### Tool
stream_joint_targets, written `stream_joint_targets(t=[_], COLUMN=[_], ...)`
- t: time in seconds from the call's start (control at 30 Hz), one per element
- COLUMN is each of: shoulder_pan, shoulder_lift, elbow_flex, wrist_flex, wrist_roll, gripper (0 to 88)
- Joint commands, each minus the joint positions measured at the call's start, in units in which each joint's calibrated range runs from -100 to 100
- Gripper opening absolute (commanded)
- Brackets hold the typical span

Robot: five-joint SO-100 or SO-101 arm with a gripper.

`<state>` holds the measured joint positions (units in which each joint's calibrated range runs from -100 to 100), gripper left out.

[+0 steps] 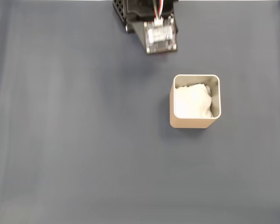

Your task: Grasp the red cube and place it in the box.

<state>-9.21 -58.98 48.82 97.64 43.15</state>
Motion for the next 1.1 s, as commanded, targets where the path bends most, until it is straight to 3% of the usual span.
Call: stream_joint_targets(t=[0.0,0.4,1.07], shoulder_pan=[0.94,3.99,0.79], shoulder_lift=[-0.51,8.23,11.69], elbow_flex=[2.23,7.06,12.72], wrist_flex=[-1.75,-13.24,-15.04], wrist_roll=[1.03,4.79,6.84], gripper=[25.2,30.2,32.0])
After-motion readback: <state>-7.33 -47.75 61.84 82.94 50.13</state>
